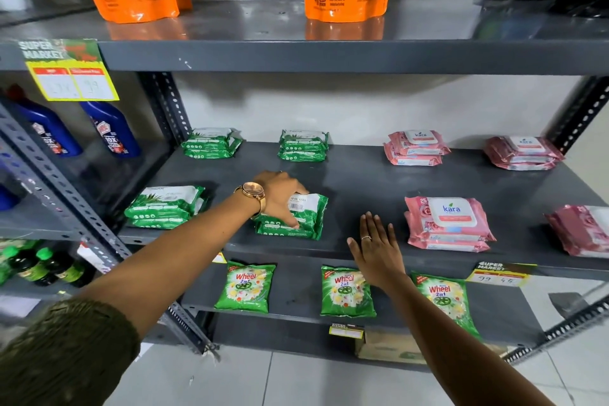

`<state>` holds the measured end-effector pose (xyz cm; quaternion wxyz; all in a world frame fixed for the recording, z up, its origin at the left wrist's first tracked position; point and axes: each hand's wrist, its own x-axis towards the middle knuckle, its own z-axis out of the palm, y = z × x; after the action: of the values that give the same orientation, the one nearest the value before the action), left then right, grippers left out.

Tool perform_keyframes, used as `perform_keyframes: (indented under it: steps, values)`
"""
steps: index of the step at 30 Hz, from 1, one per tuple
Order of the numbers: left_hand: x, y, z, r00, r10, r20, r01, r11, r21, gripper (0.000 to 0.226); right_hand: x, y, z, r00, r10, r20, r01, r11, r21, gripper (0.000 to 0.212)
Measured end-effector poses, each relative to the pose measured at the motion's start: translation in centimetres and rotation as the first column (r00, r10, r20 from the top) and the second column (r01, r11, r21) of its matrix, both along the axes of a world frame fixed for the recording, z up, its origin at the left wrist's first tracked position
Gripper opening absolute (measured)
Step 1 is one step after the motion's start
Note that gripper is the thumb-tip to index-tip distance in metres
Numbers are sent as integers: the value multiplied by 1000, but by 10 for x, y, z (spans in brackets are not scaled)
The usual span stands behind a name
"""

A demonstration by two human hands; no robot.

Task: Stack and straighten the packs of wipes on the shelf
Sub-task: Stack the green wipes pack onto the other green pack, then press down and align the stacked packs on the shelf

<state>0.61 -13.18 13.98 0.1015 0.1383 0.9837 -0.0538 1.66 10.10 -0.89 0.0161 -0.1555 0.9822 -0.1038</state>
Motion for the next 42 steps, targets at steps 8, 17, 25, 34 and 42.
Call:
perform_keyframes:
  steps: [8, 17, 25, 34, 42]
  values:
    - [-5, 2, -4, 997, 74, -1, -74, 996, 43, 64, 0, 0, 1, 1000, 9, 10, -9, 1000, 18, 79]
    - [-8, 1, -6, 998, 64, 25, -65, 995, 76, 84, 4, -2, 19, 997, -8, 75, 13, 998, -64, 70]
    - [12, -19, -22, 993, 118, 0, -116, 978, 172, 139, 4, 30, 95, 983, 82, -163, -111, 977, -180, 67]
    - [18, 11, -74, 958, 228, -173, -180, 950, 256, 92, -21, 97, 90, 965, -213, -152, 225, 972, 65, 56]
    - [8, 21, -74, 919, 288, -270, -227, 945, 236, 68, -17, 101, 76, 915, -278, -294, 295, 956, 13, 67]
